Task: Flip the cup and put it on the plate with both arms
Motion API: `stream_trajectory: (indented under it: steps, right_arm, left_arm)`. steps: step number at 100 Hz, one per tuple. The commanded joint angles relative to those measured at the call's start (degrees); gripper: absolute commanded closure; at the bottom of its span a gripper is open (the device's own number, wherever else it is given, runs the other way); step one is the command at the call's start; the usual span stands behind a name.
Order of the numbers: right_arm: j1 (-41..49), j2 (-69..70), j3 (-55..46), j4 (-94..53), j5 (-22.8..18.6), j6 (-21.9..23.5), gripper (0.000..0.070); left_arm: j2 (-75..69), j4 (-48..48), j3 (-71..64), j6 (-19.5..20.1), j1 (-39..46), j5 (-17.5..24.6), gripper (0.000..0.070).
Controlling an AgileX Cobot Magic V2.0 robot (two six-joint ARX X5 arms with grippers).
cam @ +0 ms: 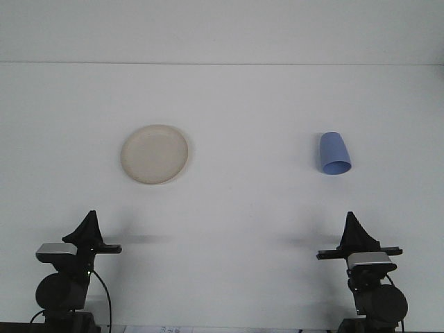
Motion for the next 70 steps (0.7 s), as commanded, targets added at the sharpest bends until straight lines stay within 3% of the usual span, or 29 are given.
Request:
stream_trajectory:
  steps: [1, 19, 35, 70]
  right_arm:
    - [0.07, -0.02, -0.11, 0.52, -0.09, 0.55, 0.0700]
    - [0.07, 0.00, 2.14, -1.55, -0.13, 0.63, 0.0700]
    - [0.07, 3.10, 11.15, -11.19, 1.73, 1.70, 0.0700]
    - [0.07, 28.24, 37.18, -31.56, 2.89, 1.51, 0.0700]
  left_arm:
    - [-0.09, 0.72, -1.11, 0.02, 0.02, 0.39, 0.0688]
    - [-0.09, 0.72, -1.11, 0.02, 0.02, 0.39, 0.0688]
    - [-0.09, 0.74, -1.11, 0.02, 0.02, 0.39, 0.0688]
    - [-0.09, 0.72, -1.11, 0.02, 0.02, 0.39, 0.0688]
